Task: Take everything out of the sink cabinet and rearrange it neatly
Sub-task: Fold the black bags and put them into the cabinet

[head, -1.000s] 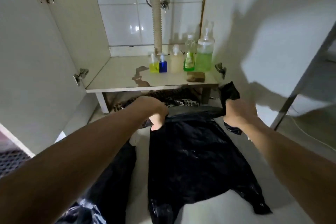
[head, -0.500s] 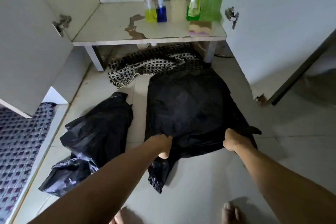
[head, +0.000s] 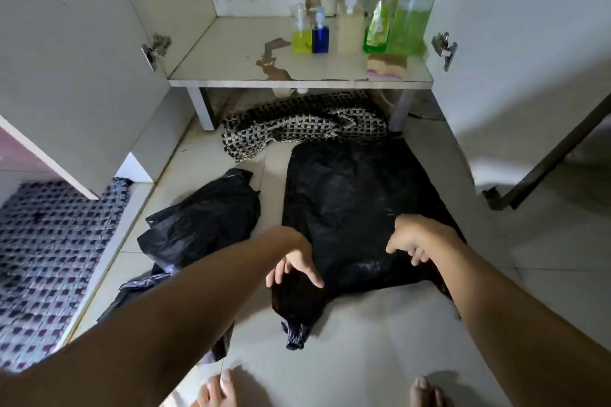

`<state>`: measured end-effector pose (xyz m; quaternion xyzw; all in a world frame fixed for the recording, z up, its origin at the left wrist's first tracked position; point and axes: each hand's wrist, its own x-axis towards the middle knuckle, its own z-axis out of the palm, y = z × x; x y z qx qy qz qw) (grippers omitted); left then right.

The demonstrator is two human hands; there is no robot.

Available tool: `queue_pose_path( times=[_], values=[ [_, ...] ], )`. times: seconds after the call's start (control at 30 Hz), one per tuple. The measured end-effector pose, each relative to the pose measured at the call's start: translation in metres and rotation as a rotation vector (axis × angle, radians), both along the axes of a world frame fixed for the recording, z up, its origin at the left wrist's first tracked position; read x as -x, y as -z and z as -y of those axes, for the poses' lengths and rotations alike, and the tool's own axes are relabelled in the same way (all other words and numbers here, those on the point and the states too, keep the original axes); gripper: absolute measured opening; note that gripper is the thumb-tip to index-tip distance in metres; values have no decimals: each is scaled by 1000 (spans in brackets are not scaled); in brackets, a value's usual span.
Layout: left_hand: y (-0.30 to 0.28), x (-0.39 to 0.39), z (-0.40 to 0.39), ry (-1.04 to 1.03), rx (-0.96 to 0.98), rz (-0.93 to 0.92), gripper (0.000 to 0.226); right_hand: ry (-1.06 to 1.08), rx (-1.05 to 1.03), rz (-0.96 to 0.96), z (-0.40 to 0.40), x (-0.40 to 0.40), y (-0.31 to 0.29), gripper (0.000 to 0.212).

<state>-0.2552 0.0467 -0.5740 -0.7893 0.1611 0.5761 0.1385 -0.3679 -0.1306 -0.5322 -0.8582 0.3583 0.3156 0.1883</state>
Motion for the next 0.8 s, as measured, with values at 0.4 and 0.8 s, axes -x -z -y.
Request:
queue_pose_path(
  times=[0.4, 0.8],
  values=[
    [-118, -119, -125, -79, 261, 426, 72, -440, -104, 444, -158, -119, -20, 40],
    [-20, -142, -217, -34, 144, 491, 57, -478, -115, 378, -273, -128, 65, 72]
  ],
)
